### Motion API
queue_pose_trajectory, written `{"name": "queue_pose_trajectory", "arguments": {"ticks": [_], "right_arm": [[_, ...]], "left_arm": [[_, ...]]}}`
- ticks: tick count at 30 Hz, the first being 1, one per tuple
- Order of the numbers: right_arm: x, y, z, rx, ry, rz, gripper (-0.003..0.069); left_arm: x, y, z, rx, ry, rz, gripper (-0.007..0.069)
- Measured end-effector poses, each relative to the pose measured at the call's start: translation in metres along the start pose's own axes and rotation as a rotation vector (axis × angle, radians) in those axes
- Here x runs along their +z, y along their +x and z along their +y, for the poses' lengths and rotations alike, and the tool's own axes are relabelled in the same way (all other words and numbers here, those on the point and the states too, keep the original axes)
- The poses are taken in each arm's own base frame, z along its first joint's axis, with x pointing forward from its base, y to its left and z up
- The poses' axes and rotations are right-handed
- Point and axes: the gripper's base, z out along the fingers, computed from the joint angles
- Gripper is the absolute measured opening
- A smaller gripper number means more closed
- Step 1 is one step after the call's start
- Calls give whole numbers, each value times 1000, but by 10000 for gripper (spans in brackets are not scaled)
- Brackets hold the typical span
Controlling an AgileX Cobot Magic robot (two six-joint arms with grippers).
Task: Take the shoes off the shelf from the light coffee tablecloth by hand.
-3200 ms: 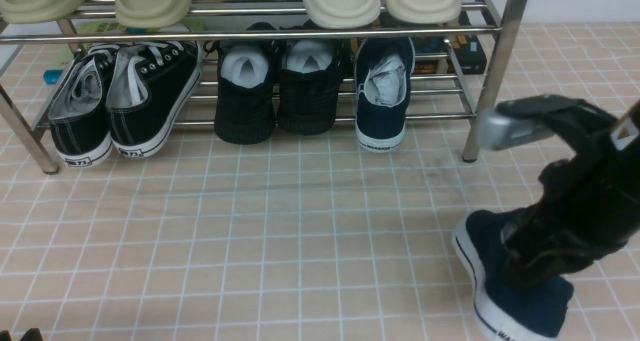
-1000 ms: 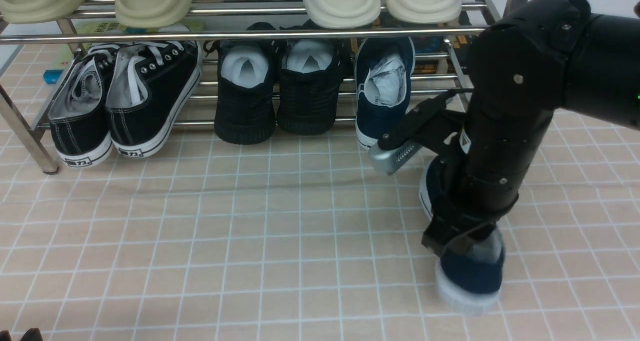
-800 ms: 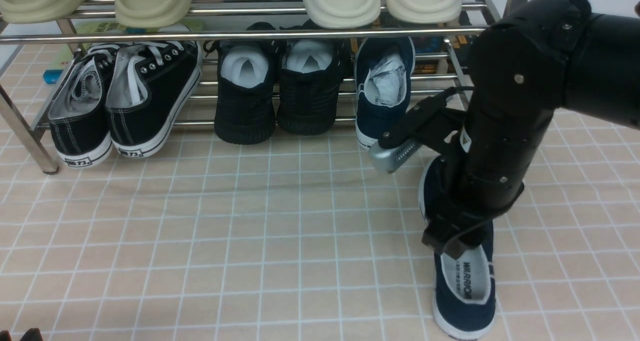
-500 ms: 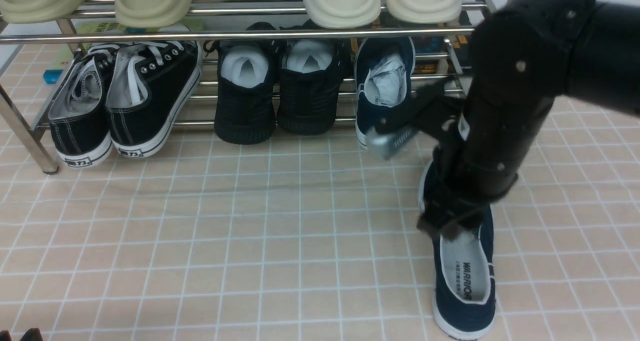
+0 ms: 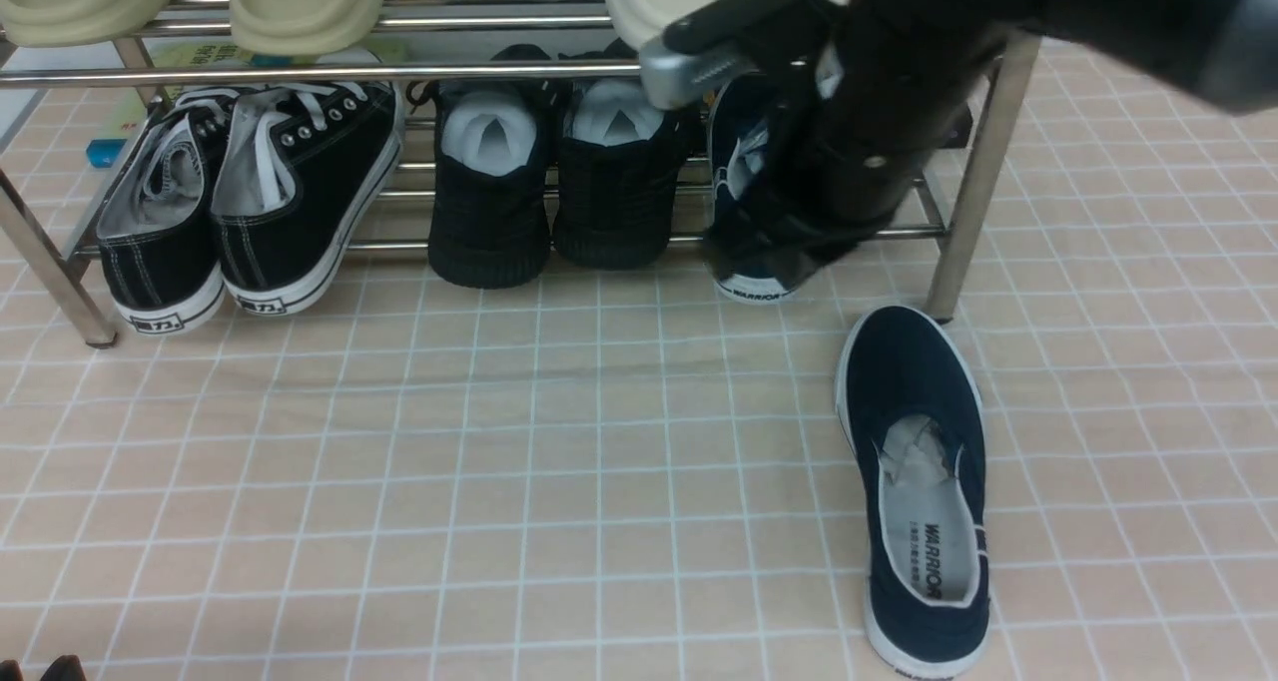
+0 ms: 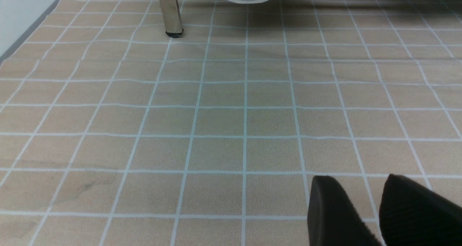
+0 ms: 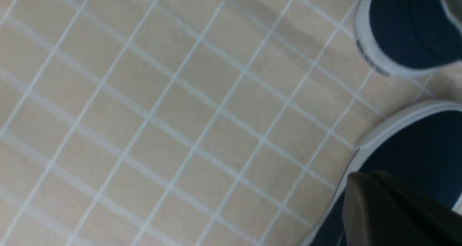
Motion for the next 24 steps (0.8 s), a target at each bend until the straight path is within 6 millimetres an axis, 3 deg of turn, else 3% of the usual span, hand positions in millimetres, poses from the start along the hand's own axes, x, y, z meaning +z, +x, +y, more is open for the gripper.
{"name": "queue_pose_trajectory", "arguments": {"ticks": [3, 7, 15, 24], "right_arm": [[16, -5, -3, 54, 43, -23, 59], [34, -13, -8, 106, 103, -72, 172], [51, -26, -9, 78, 125, -188, 371], [71, -32, -13, 66, 194, -239, 395]], "left_arm": [[0, 0, 0, 0, 0, 0, 240], [0, 0, 0, 0, 0, 0, 240], [0, 0, 0, 0, 0, 0, 240], [0, 0, 0, 0, 0, 0, 240]]}}
